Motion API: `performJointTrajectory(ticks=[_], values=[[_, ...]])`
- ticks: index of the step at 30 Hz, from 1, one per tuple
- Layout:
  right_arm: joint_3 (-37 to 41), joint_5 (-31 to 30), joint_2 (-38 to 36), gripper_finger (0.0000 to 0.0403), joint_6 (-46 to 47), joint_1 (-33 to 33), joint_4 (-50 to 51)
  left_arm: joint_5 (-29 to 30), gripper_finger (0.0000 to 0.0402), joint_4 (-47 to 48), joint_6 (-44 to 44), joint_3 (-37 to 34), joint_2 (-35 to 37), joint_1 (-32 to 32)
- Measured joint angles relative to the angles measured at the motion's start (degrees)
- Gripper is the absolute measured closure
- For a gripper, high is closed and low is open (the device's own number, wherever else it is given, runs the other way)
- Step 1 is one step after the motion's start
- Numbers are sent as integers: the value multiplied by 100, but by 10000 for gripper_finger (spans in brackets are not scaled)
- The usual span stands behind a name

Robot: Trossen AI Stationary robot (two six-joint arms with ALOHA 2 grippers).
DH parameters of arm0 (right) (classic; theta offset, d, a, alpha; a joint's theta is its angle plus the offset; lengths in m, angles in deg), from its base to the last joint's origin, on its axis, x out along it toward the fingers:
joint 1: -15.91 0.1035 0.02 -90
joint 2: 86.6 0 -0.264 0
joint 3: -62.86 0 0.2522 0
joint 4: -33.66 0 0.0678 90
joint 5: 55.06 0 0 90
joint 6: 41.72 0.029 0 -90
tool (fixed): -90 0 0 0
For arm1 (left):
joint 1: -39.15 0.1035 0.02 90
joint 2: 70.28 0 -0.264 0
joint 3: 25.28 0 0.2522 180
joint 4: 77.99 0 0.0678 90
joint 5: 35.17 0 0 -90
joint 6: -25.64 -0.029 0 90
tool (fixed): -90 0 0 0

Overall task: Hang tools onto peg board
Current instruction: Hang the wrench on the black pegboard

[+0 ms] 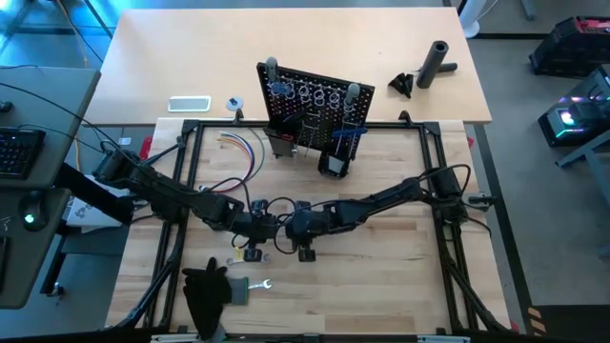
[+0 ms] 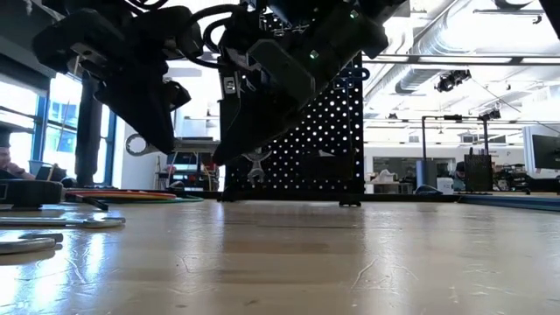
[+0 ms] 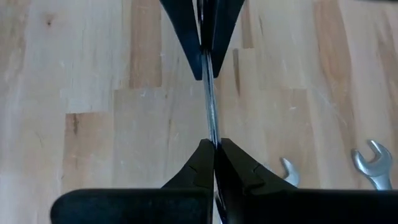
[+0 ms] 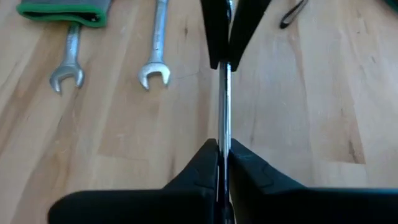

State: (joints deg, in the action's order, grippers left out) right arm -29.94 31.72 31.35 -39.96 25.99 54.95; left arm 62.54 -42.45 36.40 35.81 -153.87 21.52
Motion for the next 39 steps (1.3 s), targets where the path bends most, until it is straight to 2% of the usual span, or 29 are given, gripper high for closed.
performJointTrajectory(ticks=[5,10,16,22,30,39], values=[[-8,-163,-10,388,-5,5,100,23,395,-43,3,-4,-2,14],[-15,-451,-33,396,-4,-6,446,68,356,-152,-45,-1,-2,46],[4,-551,-211,398,380,-138,1654,128,302,-9,-32,2,198,11],[9,-579,-516,399,546,-242,2485,648,288,220,-18,2,685,-9],[9,-783,-1323,399,273,-457,2588,1076,289,425,11,2,1185,-146],[223,-1083,-2841,400,44,-698,2784,1350,289,559,94,-11,1208,-434]])
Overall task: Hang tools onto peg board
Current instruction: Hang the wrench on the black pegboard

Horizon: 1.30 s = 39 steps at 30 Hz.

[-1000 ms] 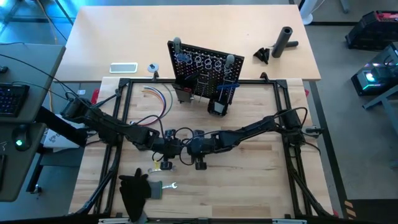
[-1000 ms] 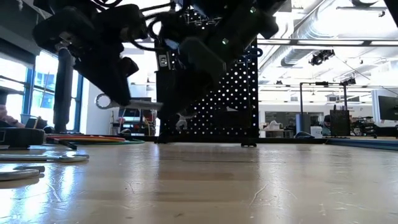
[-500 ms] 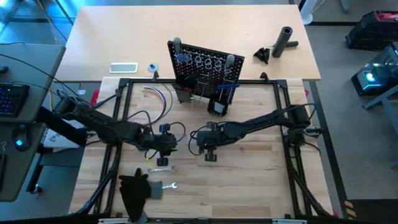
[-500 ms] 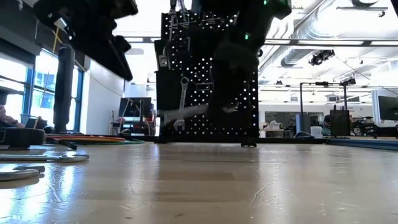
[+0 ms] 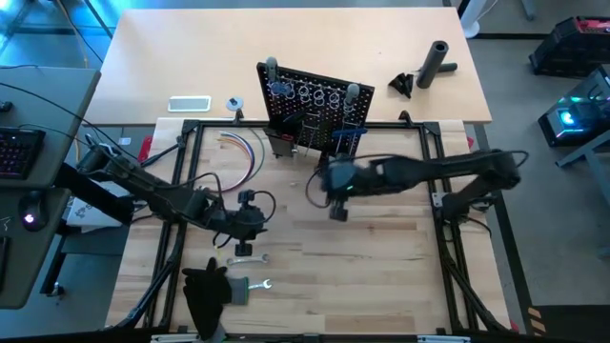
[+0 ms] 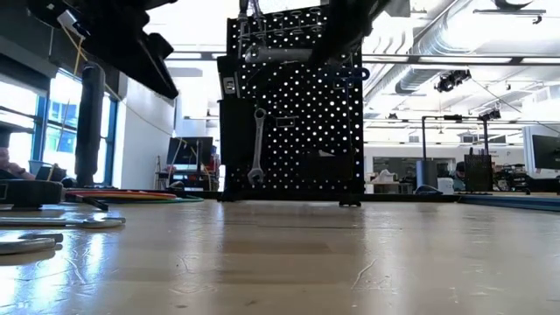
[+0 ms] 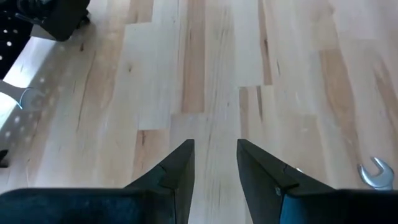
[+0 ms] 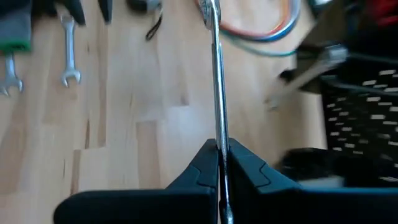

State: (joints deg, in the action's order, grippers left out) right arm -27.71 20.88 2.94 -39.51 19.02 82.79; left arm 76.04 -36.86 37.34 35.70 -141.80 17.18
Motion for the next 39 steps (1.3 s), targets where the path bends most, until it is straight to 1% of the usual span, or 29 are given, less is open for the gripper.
performJointTrajectory(ticks=[5,9,12,14,16,18,20,23,28,32,35,39], values=[[621,-101,-1117,400,69,-66,-22,59,289,-252,94,-278,-1,-64],[1486,-200,-2110,400,342,-61,-513,53,289,-616,206,-563,-3,-78],[2413,-103,-2737,400,476,-35,-1501,48,289,-1136,182,-787,-5,-112],[3107,53,-3052,400,492,-33,-2484,46,289,-1538,149,-908,-5,-125],[3753,121,-3181,400,554,-30,-3482,40,289,-2045,33,-1056,-5,-136],[4322,275,-3139,400,586,-30,-4375,37,289,-2535,-102,-1210,-5,-141],[4717,365,-2963,400,592,-50,-5182,35,289,-2911,-161,-1303,-7,-141],[4970,366,-2639,400,570,-48,-5933,37,289,-3357,-278,-1442,-7,-141],[4987,381,-2022,400,247,-45,-6667,50,289,-4132,-402,-1645,-50,-138],[4985,616,-1620,400,26,-83,-7226,108,289,-4436,-441,-1658,-185,-84],[4983,677,-1471,400,-14,-177,-7333,128,289,-4725,-443,-1654,-346,-30],[4990,706,-1452,400,-48,-311,-7305,128,289,-5166,-443,-1654,-653,47]])
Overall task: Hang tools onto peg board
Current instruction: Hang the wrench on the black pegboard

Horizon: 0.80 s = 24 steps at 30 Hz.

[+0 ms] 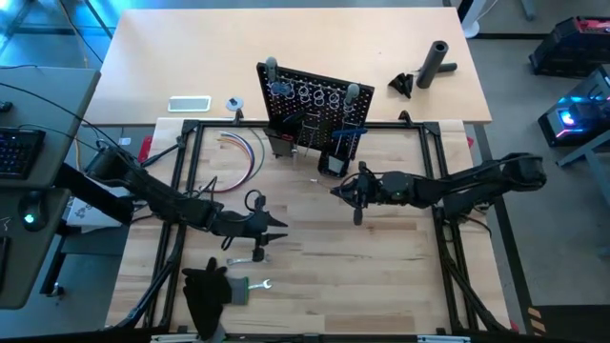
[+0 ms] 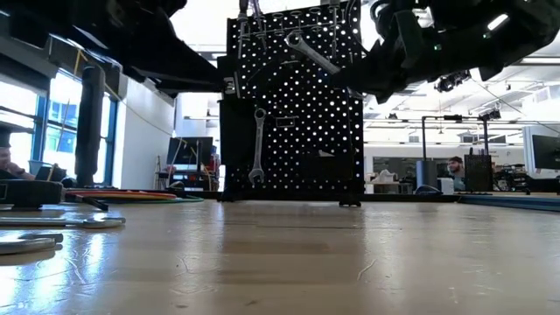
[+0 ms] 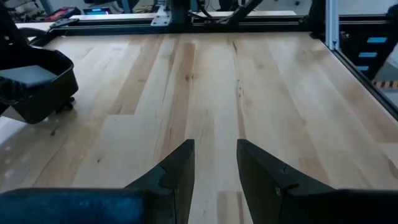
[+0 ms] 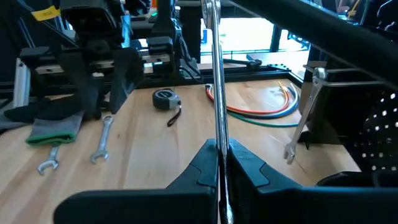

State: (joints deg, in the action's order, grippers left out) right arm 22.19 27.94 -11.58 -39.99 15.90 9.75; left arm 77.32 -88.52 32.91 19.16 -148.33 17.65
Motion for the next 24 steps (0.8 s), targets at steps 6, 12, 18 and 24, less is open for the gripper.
performJointTrajectory(ticks=[6,12,18,24], values=[[0,25,-2,400,-136,-14,-15,-27,289,-665,8,0,-477,123],[4,42,-2,400,-103,-14,15,-267,289,-1108,12,0,-776,185],[4,-34,-2,400,-23,-22,15,-289,289,-1209,6,0,-832,189],[6,-359,-4,400,251,-218,304,-289,289,-1205,4,0,-832,189]])
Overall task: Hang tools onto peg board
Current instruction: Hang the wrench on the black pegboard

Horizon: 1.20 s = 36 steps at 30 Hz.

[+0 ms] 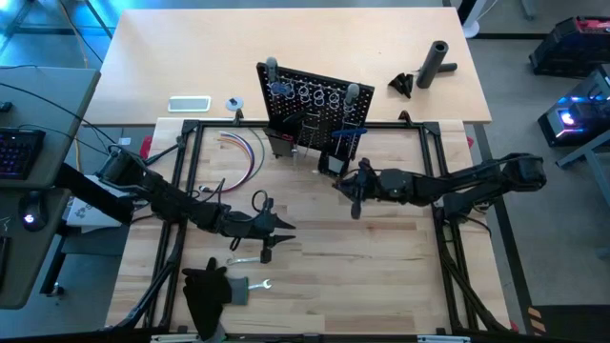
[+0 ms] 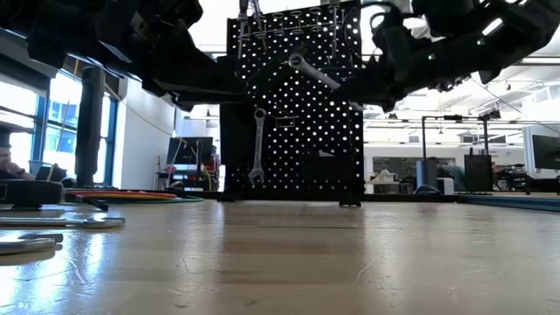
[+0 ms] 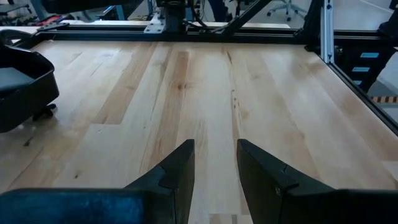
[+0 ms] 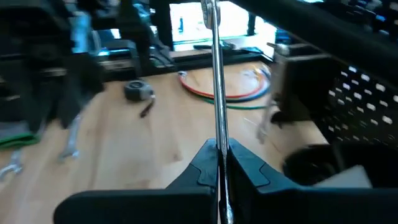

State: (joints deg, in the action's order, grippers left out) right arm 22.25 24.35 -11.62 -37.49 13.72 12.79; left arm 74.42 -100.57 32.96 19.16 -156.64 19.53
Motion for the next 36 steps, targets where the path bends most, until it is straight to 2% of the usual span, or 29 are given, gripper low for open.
performJointTrajectory(ticks=[5,16,25,36], values=[[0,-31,135,400,488,-174,-199,0,289,-1,-8,0,0,0],[-74,32,1380,400,1190,-379,-1422,3,289,-130,-156,4,2,11],[-804,175,2029,400,1129,-490,-1291,3,289,-130,-156,4,2,10],[-795,23,2026,400,1354,-653,-1069,-88,289,-84,-290,4,2,7]])
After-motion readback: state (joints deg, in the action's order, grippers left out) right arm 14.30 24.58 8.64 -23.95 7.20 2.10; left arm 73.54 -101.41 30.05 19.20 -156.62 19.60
